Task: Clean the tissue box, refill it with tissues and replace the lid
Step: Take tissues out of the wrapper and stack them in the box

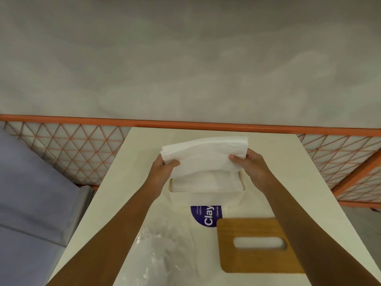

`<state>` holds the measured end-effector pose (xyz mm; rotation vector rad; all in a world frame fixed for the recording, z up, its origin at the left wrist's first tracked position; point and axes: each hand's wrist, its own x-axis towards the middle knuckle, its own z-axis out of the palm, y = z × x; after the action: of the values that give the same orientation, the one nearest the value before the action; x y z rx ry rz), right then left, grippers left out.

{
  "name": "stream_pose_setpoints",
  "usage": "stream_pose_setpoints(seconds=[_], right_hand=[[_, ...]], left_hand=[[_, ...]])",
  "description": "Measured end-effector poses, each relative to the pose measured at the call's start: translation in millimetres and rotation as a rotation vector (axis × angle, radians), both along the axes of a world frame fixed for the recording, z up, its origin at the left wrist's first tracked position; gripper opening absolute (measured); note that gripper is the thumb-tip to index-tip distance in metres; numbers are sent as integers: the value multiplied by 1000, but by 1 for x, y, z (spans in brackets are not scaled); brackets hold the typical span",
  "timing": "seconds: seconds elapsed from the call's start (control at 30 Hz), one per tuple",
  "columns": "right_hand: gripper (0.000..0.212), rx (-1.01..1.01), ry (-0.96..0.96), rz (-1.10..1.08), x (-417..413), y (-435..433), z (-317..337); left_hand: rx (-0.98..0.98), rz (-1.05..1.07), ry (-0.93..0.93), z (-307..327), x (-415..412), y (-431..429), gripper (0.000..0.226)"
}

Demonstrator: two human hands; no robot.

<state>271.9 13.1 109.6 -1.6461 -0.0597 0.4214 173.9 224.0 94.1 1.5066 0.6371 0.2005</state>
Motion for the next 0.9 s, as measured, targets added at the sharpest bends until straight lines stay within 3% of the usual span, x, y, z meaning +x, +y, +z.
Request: stream_pose_setpoints(seconds=[0.2,0.4,0.67,0.83,0.9], right_hand=[[38,-56,80,10,8,-9,-34],[43,-25,71,-40,19,-12,-36],[52,-198,-174,60,37,-1,-27],[24,-340,-280,134,51,9,-20],[23,-401,-277,148,55,12,-22]], left_hand=[[87,-186,116,-23,8,7,57],[102,-124,-1,-17,23,12,69],[381,-244,58,-11,46,19,27],[446,-348,101,-11,53,29,21],[468,-338,119,-15,54,32,18]])
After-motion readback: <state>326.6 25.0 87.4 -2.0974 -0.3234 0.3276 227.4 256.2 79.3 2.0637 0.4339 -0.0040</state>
